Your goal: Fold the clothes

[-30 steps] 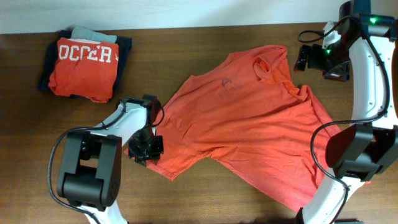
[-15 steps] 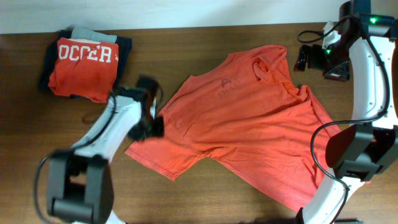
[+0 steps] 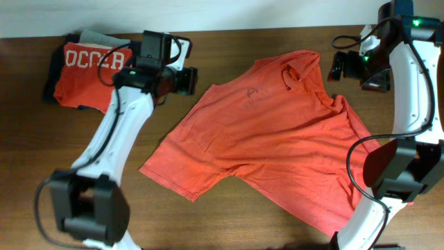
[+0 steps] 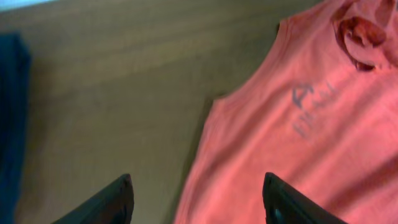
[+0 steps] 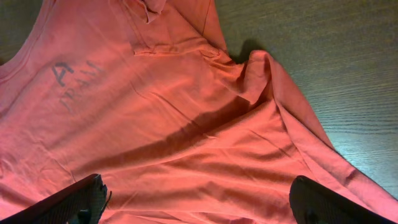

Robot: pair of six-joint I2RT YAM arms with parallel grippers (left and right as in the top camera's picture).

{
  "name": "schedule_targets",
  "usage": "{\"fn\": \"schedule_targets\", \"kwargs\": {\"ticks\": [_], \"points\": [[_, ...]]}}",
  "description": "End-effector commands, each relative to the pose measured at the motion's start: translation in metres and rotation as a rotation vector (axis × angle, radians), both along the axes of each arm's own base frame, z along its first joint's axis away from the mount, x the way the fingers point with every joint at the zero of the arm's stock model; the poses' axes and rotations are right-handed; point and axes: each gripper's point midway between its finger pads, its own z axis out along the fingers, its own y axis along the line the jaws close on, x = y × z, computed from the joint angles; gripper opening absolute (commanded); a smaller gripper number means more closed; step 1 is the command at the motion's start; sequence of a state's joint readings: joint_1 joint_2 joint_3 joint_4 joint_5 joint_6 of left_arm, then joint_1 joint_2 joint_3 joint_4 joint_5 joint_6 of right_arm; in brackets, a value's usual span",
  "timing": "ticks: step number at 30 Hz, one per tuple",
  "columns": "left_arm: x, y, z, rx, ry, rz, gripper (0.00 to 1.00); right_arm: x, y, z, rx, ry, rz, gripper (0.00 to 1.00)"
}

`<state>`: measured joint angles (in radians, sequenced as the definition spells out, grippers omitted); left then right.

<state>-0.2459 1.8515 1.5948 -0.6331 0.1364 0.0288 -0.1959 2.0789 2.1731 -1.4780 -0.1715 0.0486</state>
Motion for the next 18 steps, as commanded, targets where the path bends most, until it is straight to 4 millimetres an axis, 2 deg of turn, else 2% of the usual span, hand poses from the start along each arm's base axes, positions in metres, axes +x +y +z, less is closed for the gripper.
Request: {"fn": "schedule_targets", "kwargs": {"ticks": [1, 4, 8, 14, 18], "points": [[0.016, -0.016, -0.038, 0.005, 0.012, -0.101, 0.65, -0.002, 0.000, 0.004, -0.002, -0.006, 0.010, 0.99], [0.030, -0.023, -0.065, 0.003, 0.010, -0.112, 0.59, -0.002, 0.000, 0.004, -0.002, -0.006, 0.010, 0.99], [0.036, -0.045, -0.095, 0.008, 0.001, -0.199, 0.58, -0.002, 0.000, 0.004, -0.002, -0.006, 0.010, 0.99], [0.034, -0.067, -0.116, 0.022, 0.002, -0.246, 0.58, -0.002, 0.000, 0.004, -0.002, -0.006, 0.010, 0.99], [0.033, -0.068, -0.129, 0.078, 0.009, -0.230, 0.58, -0.002, 0.000, 0.004, -0.002, -0.006, 0.010, 0.99]]}}
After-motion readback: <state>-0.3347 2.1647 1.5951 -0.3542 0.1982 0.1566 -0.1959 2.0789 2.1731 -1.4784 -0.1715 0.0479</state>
